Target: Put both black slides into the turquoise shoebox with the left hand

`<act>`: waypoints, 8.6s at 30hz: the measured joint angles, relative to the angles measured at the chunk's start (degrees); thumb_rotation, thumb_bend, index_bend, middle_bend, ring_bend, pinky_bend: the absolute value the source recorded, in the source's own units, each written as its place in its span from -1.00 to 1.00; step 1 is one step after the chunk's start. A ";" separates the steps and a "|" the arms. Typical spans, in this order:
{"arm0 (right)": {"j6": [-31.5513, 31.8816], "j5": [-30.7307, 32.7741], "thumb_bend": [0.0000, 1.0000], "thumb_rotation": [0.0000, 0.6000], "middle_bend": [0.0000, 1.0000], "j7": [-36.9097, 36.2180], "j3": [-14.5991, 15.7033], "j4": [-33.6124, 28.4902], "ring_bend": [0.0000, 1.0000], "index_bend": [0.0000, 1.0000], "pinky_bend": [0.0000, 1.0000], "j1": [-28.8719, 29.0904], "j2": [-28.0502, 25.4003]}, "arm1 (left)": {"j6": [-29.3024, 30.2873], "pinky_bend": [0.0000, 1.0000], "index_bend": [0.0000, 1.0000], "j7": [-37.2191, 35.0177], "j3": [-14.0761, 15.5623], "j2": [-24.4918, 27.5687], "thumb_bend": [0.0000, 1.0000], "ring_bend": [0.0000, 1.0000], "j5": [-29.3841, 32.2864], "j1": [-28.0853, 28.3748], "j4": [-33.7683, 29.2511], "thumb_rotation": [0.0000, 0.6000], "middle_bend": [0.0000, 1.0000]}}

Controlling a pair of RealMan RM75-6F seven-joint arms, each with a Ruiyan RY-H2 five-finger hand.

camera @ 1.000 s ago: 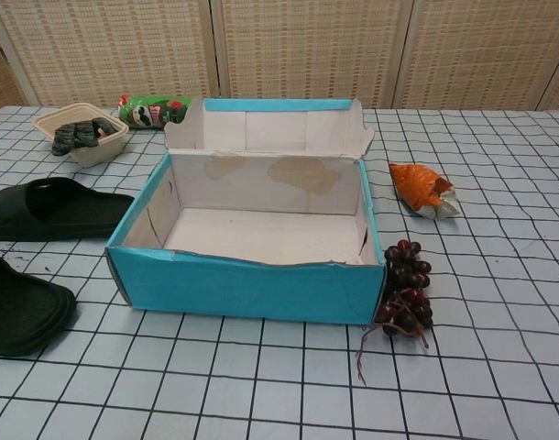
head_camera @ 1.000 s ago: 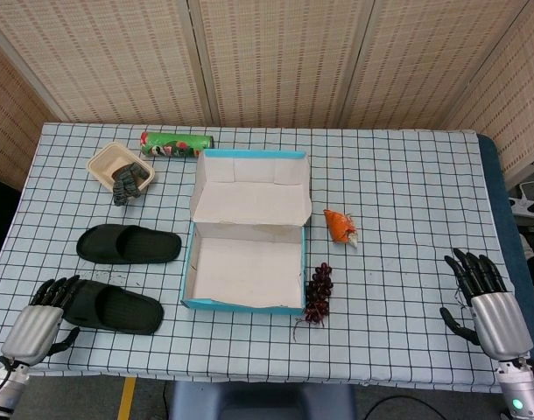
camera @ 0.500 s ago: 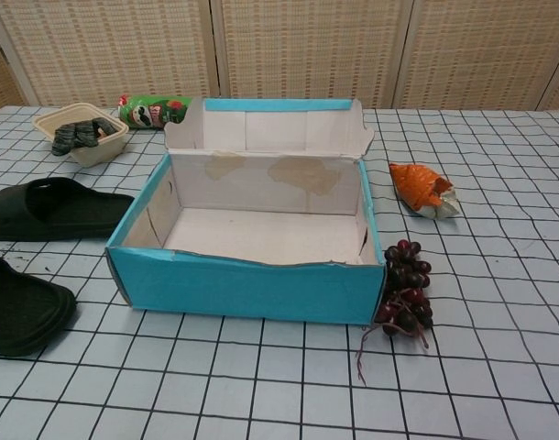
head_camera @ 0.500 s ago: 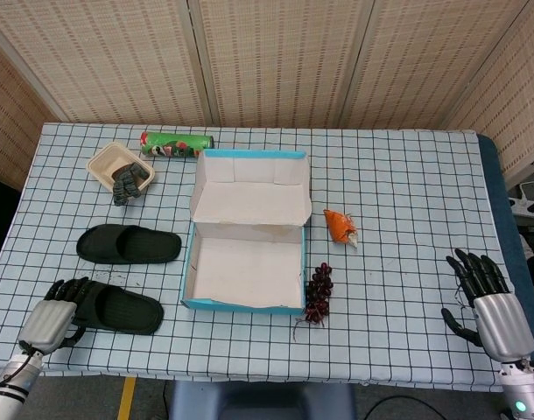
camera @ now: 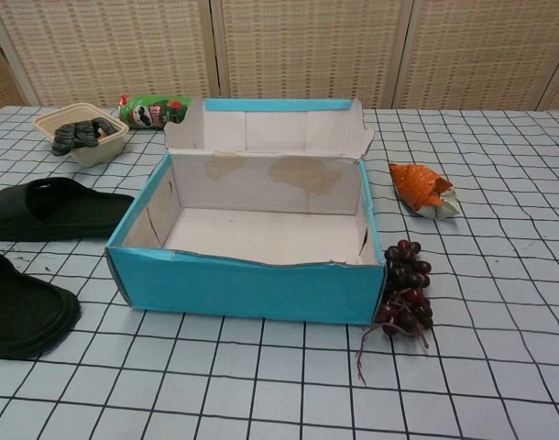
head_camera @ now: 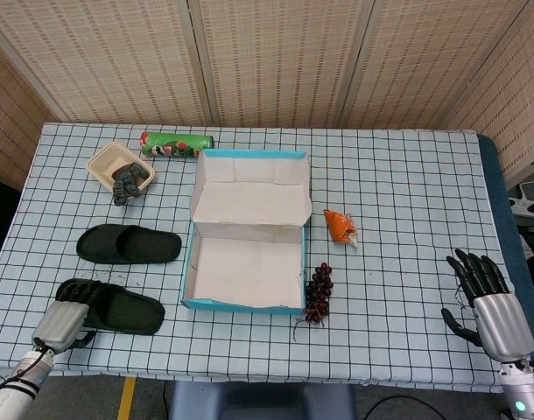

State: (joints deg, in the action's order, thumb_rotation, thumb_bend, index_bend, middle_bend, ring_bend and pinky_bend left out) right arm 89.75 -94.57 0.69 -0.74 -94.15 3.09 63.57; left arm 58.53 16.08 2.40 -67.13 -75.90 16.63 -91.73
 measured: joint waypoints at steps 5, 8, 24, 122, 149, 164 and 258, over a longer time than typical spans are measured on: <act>-0.21 0.00 -0.57 1.00 -1.00 0.11 0.06 -0.10 -1.00 -1.00 -1.00 0.03 -0.07 | -1.57 -0.92 -1.00 1.33 0.16 -1.08 -0.30 -1.00 1.29 0.93 0.88 1.00 -1.00; -0.32 0.16 -0.56 1.00 -1.00 0.05 0.02 -0.14 -1.00 -1.00 -1.00 0.03 -0.12 | -1.89 -0.91 -1.00 2.59 0.32 -1.76 -0.31 -1.00 1.87 1.24 1.57 1.00 -1.00; -1.04 0.26 -0.56 1.00 -1.00 0.67 0.15 -0.34 -1.00 -1.00 -1.00 0.16 0.00 | 2.72 -0.51 -0.26 0.37 0.69 -6.40 -0.23 -0.21 -1.42 0.51 7.58 1.00 -0.14; -2.83 1.45 -0.57 1.00 -1.00 -7.29 -0.05 -0.29 -1.00 -1.00 -1.00 1.06 -3.25 | -1.36 0.40 0.15 29.71 -19.97 -17.69 0.12 0.37 40.00 42.30 -12.45 1.00 0.51; -3.07 1.33 -0.56 1.00 -1.00 -8.24 0.13 -0.43 -1.00 -1.00 -1.00 1.20 -3.77 | -1.88 0.41 0.15 24.56 -13.63 -22.25 0.12 0.38 41.80 45.03 -0.17 1.00 0.52; -3.55 1.57 -0.56 1.00 -1.00 -7.77 0.28 -0.89 -1.00 -1.00 -1.00 1.25 -3.92 | -5.42 0.40 0.15 22.05 -10.53 -26.69 0.11 0.38 39.70 44.37 7.37 1.00 0.51; 1.59 -2.77 -0.57 1.00 -1.00 -5.71 1.08 -2.04 -1.00 -1.00 -1.00 -0.97 -3.30 | -16.02 -0.90 -0.99 1.77 -5.67 -15.26 -0.41 -0.97 23.34 23.12 28.02 1.00 -0.96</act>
State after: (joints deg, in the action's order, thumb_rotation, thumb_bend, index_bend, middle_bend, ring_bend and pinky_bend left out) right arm 91.34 -97.34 -5.02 0.34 -96.19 2.12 60.27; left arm 42.51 17.86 -3.27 -82.39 -52.56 39.75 -63.71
